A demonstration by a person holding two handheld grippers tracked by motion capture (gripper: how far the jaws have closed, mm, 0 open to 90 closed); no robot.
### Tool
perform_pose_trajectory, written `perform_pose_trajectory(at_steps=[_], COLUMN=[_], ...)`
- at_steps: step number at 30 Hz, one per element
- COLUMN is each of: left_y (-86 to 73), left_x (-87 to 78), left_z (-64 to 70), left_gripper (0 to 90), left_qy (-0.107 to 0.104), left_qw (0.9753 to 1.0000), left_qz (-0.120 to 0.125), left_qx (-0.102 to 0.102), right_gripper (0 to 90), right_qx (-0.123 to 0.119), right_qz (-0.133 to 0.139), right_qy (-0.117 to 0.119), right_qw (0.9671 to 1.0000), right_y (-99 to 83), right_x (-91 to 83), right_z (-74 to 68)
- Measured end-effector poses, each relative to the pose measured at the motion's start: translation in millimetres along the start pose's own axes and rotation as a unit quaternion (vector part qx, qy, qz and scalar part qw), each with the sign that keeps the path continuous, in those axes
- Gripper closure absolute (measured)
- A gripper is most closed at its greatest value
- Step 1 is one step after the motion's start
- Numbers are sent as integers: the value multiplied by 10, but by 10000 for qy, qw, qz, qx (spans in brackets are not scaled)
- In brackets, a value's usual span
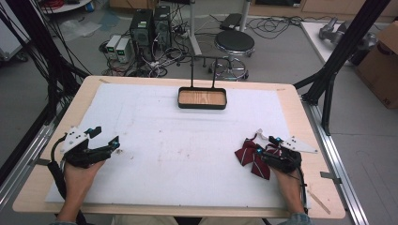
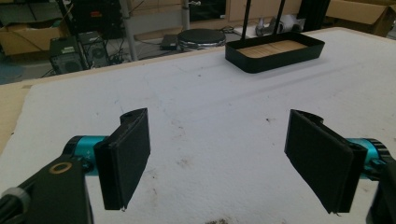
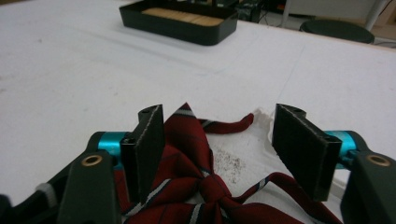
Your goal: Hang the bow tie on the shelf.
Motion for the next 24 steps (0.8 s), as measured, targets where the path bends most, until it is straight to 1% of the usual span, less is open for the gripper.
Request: perform_pose_trajectory(at_steps=[2,3,5,7,10,11,13,14,16,17,18,19,20,22,23,24], left_y=[-4,-6,-2,1,3,2,-3,-6,-6,-4,-3,-2,-3,-6,-7,-7], left_x=[2,-1,-4,-7,-9,-6,-2,-2,-2,-3,-4,-4,-4,-3,-3,-3], left_z=[-6,-11,-17,-20,-17,-16,-14,-13,-12,-13,-13,-12,-13,-13,-13,-13], left_gripper=[228,228,228,228,228,228,227,228,227,228,228,228,228,228,228,227], left_qy=[39,52,86,76,86,86,59,67,66,68,68,66,71,65,67,67], left_qw=[10000,10000,10000,10000,10000,10000,10000,10000,10000,10000,10000,10000,10000,10000,10000,10000], left_qz=[-4,-7,18,30,34,32,18,7,8,10,15,16,14,7,3,5], left_qx=[13,23,10,13,18,18,20,27,31,32,33,31,32,28,30,29], right_gripper=[378,390,417,425,442,463,474,487,505,512,512,531,531,552,561,574], right_qx=[-70,-96,-99,-66,-147,-203,-225,-219,-187,-180,-180,-181,-181,-198,-186,-211], right_qz=[-116,-128,-185,-223,-436,-567,-615,-730,-860,-975,-975,-1120,-1120,-1257,-1413,-1449], right_qy=[-33,-48,-42,-48,-89,-103,-120,-134,-124,-123,-123,-122,-122,-109,-96,-88], right_qw=[9999,9999,9998,9997,9989,9981,9978,9970,9960,9950,9950,9935,9935,9918,9897,9892], right_y=[-29,-30,-35,-39,-62,-81,-88,-102,-116,-132,-132,-151,-151,-168,-188,-192], right_x=[37,38,48,52,85,104,110,125,143,157,157,179,179,201,218,228], right_z=[1,0,0,-3,-8,-22,-24,-20,-18,-16,-16,-23,-23,-21,-22,-19])
Point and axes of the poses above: each handheld gripper's, and its own axes: x roughly forward along the jaws, y roughly out of its top, z roughly to its right, the point moved 8 cm from there along x, roughly forward along the jaws, and after that the axes turned 12 degrees about x, right-handed, at the moved point
